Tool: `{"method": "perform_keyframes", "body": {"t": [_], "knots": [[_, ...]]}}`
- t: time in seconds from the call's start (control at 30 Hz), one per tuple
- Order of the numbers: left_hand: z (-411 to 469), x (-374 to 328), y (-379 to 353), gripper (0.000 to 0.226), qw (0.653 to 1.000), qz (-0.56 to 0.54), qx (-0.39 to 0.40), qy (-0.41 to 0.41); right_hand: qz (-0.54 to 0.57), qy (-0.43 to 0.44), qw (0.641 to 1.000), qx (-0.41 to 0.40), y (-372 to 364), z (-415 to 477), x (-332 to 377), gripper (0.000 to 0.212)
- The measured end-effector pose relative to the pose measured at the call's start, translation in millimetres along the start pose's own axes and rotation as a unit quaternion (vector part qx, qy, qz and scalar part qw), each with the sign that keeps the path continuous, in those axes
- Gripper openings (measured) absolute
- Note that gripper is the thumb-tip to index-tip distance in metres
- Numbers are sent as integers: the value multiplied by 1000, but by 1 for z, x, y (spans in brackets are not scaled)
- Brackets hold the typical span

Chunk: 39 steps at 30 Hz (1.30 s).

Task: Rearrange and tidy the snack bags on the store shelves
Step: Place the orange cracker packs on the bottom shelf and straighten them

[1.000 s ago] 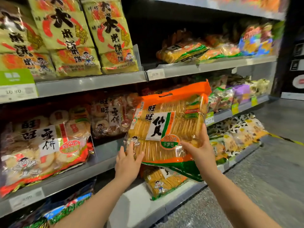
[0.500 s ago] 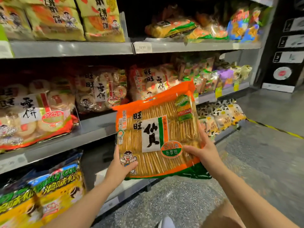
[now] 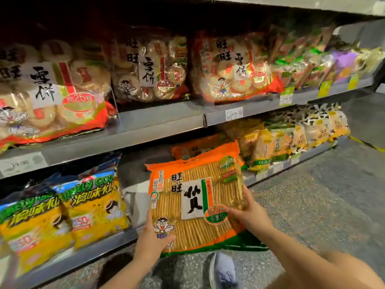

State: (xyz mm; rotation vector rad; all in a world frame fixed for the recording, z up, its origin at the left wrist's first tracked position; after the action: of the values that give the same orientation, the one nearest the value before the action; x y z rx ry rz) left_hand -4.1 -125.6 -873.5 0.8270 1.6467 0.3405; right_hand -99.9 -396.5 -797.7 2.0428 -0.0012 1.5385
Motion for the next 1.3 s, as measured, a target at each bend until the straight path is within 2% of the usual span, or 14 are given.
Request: {"method": "perform_keyframes", "body": {"t": [0.07,0.2,0.33,0.47,0.63,0.77,0.93,1.17,1.23,1.3], "knots": [[17,18,8,117,999,16,-17,25,-24,-12,999,22,-22,24,-1,75],[58,40,28,113,995,25,-77,62,-93,-3,995,44,-61,88,5,83],[107,38,39,109,990,33,-111,78,-99,1,993,71,-89,157,18,81],[151,37,39,106,983,86,-125,107,-121,-43,987,97,-112,214,6,96],[168,67,22,104,975,96,-110,166,-206,-58,971,104,-142,236,-14,115],[166,73,14,95,970,132,-115,168,-290,-23,955,64,-156,235,-21,104],[175,80,9,89,969,124,-102,186,-356,-17,934,17,-161,239,-13,89],[175,87,-2,97,974,119,-34,188,-404,28,913,-56,-163,239,6,82],[173,87,-4,100,973,123,-21,192,-411,21,910,-50,-163,237,3,84],[173,85,-6,106,971,134,0,197,-452,-2,891,-26,-167,236,-4,97]]}}
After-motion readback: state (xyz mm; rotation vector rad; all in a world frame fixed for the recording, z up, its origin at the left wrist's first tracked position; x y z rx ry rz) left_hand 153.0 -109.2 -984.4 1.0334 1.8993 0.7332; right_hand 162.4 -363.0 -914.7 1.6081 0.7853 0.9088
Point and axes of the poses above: each hand's wrist, its own z-axis towards the middle knuckle, its own y-axis out of the back of the hand, x = y × z, the point moved 8 cm from there along z, towards the middle knuckle, and after that the axes turned 3 degrees about -z, right-handed, at the moved point
